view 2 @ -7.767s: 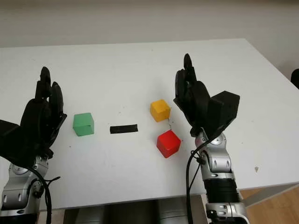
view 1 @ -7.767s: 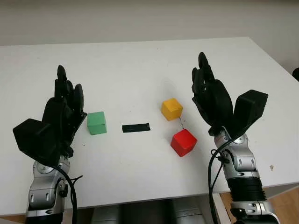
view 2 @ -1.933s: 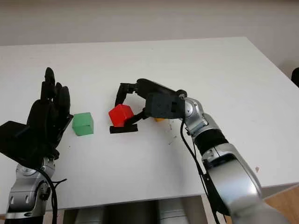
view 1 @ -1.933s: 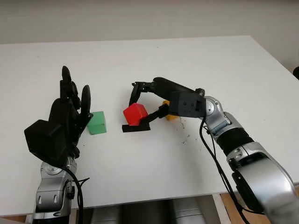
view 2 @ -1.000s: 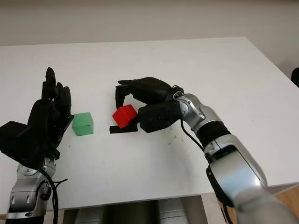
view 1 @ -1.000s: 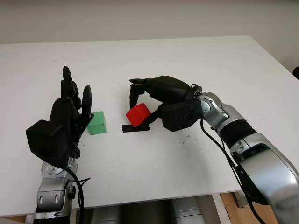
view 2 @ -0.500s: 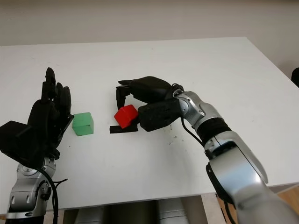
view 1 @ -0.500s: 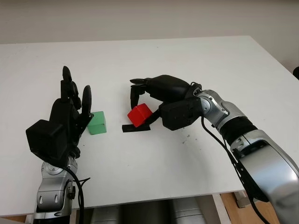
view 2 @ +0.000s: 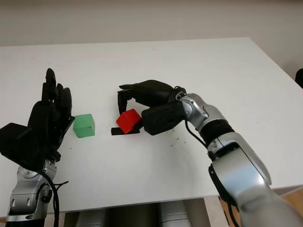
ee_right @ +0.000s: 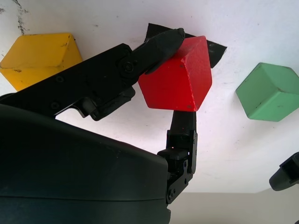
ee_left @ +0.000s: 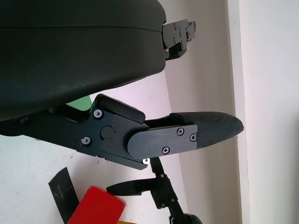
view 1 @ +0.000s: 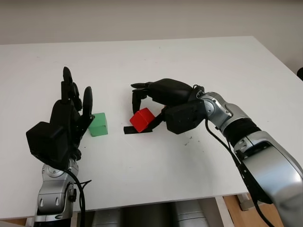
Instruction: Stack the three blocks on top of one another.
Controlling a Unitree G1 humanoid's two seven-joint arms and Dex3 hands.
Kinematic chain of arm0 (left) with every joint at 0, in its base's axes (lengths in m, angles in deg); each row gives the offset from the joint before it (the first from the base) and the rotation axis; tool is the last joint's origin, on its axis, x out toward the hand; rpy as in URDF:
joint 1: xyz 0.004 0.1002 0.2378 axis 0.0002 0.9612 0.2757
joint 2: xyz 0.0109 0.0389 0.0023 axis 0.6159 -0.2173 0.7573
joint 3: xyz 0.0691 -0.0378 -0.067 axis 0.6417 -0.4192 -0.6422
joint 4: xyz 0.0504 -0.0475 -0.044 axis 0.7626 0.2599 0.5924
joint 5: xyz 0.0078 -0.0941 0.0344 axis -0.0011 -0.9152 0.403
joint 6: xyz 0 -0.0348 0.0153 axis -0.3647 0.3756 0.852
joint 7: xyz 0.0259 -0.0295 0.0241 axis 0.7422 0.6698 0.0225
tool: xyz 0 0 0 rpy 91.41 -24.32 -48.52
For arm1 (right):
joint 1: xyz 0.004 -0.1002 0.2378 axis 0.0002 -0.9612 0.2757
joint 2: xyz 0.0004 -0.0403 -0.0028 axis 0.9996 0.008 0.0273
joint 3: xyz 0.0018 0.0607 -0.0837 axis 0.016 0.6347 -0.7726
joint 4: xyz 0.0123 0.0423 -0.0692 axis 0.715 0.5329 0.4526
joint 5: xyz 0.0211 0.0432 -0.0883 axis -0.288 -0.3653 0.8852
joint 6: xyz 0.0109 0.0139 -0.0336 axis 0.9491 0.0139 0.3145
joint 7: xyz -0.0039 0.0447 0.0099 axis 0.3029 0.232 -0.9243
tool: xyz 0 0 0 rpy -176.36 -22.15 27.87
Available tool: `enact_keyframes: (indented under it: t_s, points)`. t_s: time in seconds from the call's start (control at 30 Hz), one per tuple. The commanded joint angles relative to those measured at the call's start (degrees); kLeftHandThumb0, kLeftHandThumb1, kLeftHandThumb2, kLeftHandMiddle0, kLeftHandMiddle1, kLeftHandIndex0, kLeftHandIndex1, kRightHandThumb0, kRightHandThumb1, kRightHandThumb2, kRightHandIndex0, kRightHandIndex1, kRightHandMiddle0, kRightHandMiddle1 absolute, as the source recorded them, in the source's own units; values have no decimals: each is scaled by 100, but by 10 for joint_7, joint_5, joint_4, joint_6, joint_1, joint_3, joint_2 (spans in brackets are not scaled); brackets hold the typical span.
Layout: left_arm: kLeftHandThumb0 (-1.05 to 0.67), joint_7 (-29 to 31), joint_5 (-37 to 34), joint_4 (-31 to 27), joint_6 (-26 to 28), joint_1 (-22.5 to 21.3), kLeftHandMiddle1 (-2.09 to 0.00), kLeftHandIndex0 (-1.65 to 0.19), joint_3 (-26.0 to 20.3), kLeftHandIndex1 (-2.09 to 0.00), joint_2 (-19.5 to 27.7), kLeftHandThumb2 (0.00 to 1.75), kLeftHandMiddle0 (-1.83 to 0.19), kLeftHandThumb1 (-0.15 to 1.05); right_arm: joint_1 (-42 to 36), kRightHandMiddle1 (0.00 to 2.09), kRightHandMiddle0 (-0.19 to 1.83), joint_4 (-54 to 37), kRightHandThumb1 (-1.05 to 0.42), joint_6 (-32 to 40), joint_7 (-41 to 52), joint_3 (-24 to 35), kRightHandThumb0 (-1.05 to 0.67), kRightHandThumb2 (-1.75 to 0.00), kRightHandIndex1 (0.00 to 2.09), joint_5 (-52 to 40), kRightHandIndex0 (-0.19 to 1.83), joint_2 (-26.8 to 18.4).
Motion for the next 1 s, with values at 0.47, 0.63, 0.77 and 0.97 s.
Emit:
enact_keyframes:
  t_s: [0.47, 0.63, 0.77, 0.97]
  points:
    - [-77, -7, 6, -1, -1, -10, 0, 19, 6, 0, -5, 56, 19, 105, 22, 64, 11, 26, -97, 25, -21, -22, -66, -6, 2, 20, -3, 20]
    - [-77, -16, 12, -1, 0, -17, 0, 19, 12, 0, -9, 56, 19, 105, 24, 42, 1, 27, -99, 21, -24, -27, -70, -6, 1, 29, -17, 15]
    - [-77, -20, 17, -3, 7, -18, 0, 19, 16, 0, -9, 57, 19, 105, 23, 29, 0, 24, -99, 17, -25, -25, -73, -5, 0, 26, -19, 12]
    - [-77, -22, 16, -8, 12, -12, 0, 19, 16, 0, -10, 58, 19, 105, 24, 21, -3, 13, -98, 20, 14, -4, -79, -5, 0, -7, -19, 3]
